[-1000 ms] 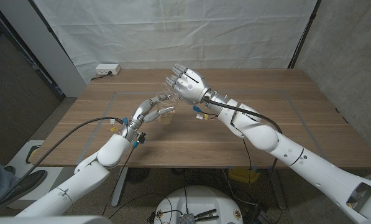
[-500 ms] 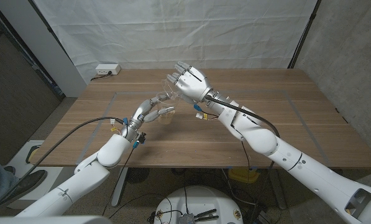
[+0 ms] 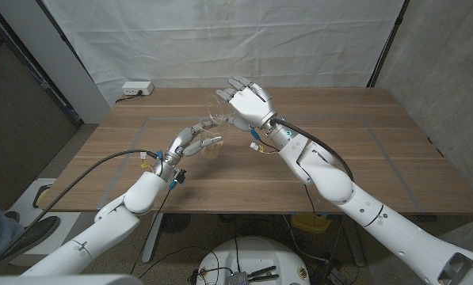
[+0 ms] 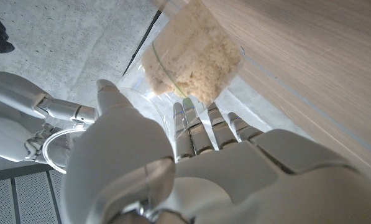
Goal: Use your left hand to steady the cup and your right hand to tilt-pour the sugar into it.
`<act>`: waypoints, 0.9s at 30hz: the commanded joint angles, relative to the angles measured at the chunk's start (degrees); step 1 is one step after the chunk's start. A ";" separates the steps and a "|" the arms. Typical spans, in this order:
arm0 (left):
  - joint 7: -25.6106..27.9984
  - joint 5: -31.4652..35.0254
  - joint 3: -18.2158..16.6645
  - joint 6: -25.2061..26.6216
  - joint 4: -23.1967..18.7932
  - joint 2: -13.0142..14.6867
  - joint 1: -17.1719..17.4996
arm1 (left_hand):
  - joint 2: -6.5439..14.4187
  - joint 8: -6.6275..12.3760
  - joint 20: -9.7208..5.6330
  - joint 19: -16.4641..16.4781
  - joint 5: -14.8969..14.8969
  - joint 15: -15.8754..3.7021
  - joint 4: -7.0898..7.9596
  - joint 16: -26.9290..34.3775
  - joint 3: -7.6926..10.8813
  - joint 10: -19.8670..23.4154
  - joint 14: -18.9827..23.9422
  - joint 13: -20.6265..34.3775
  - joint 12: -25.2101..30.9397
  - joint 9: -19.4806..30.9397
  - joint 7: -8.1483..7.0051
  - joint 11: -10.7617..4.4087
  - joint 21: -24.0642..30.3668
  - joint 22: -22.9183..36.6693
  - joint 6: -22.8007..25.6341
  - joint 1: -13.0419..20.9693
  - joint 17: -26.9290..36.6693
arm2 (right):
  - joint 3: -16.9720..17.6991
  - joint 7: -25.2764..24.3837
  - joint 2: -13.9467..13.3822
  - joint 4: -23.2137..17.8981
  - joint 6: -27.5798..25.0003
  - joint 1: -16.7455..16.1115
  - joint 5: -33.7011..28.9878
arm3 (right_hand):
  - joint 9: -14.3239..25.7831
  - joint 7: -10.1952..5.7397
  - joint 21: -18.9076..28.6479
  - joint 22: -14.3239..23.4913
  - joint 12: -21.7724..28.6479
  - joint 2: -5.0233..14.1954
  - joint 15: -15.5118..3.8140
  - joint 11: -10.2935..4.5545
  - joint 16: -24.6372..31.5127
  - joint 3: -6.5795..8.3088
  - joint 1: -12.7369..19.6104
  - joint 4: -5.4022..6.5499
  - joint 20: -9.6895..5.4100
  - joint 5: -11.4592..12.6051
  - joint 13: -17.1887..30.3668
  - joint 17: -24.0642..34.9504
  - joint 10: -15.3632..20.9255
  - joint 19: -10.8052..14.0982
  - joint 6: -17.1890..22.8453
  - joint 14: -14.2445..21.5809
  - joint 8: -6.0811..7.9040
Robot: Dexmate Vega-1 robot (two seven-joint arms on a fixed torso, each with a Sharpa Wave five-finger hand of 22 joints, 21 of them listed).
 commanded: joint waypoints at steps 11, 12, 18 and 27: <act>0.03 -0.95 -0.99 -2.45 1.05 0.15 0.28 | 0.40 -0.40 0.94 -0.64 -0.03 -1.81 -0.07 -0.17 -0.46 -0.66 0.05 0.22 -0.44 0.11 -0.22 -0.06 -0.22 0.24 -0.49 0.59 0.13 | 2.84 -3.07 5.16 -1.17 -5.56 -7.20 22.91 | 0.12 -3.40 0.47 0.21 -0.17 0.53 -6.14 0.58 0.18 -0.03 0.19 0.15 -2.21 0.02 0.35 0.16 0.06 0.24 4.14 0.37 -0.19; -0.02 -1.02 -1.01 -2.52 1.12 0.14 0.27 | 0.39 -0.41 0.94 -0.68 -0.03 -1.84 -0.07 -0.18 -0.47 -0.68 0.02 0.22 -0.44 0.12 -0.21 -0.14 -0.24 0.24 -0.53 0.59 0.13 | 2.80 -3.29 5.12 -1.17 -5.95 -7.38 23.18 | 0.12 -3.39 0.47 0.21 -0.19 0.52 -6.06 0.57 0.17 -0.03 0.19 0.15 -2.17 0.02 0.35 0.16 0.03 0.25 4.13 0.35 -0.21; -0.43 -1.58 -1.16 -3.23 1.73 0.05 0.00 | 0.33 -0.71 1.25 -1.03 -0.04 -1.62 -0.08 -0.30 -0.65 -1.83 -0.48 0.24 -0.75 0.13 -0.12 -0.06 -0.33 0.24 -1.52 0.69 0.14 | 3.61 -4.52 5.76 -1.51 -7.56 -9.14 29.03 | 0.12 -3.14 0.46 0.21 -0.25 0.43 -5.72 0.80 0.16 -0.06 0.20 0.14 -1.98 -0.03 0.35 0.15 0.02 0.19 4.13 0.38 -0.25; -0.91 -1.99 -1.19 -4.41 3.15 -0.32 -0.72 | 0.03 -1.25 1.64 -1.57 -0.04 -1.52 -0.12 -0.53 -1.00 -3.62 -1.54 0.26 -1.06 0.16 0.09 0.26 -0.45 0.25 -3.66 0.80 0.15 | 4.57 -8.35 7.36 -1.09 -9.76 -12.21 39.55 | 0.13 -2.72 0.39 0.22 -0.34 0.32 -5.09 1.38 0.14 -0.09 0.22 0.15 -1.68 -0.10 0.36 0.15 -0.02 -0.02 4.13 0.37 -0.32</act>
